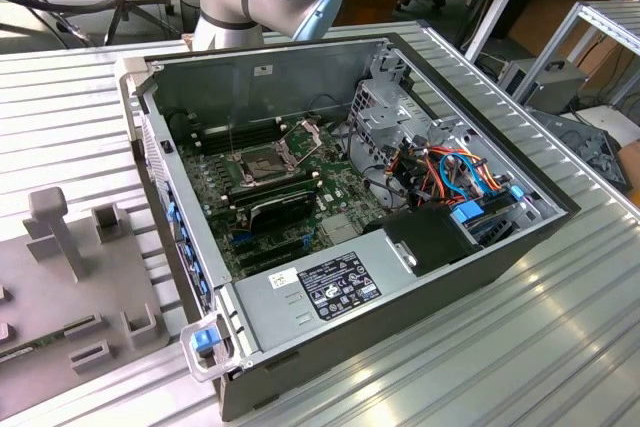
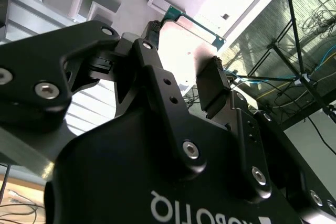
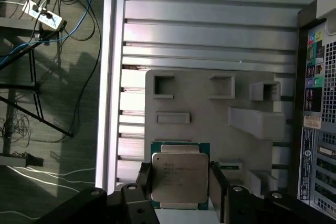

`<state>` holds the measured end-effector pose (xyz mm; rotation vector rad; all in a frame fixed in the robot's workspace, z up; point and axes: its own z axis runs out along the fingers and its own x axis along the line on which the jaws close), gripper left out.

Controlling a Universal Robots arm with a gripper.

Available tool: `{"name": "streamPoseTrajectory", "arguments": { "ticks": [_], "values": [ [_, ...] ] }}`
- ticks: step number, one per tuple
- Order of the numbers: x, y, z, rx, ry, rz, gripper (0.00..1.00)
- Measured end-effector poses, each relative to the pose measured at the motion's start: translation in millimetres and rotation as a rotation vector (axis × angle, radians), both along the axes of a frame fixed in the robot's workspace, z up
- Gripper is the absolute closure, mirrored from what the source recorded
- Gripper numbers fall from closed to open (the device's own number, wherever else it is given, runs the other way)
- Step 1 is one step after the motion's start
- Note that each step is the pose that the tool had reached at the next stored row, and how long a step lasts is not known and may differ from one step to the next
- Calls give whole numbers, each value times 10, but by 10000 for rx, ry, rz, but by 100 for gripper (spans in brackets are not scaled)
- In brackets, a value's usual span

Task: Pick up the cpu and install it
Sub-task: 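Pick up the cpu and move it towards the insertion slot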

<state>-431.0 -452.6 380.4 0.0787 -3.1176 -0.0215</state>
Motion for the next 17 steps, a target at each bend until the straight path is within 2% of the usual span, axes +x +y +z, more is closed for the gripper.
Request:
{"name": "streamPoseTrajectory", "arguments": {
  "ticks": [9,15,17],
  "values": [
    [88,0,0,-1,0,0,47],
    [191,0,-1,1,-1,1,47],
    [253,0,0,0,0,1,47]
  ]
}}
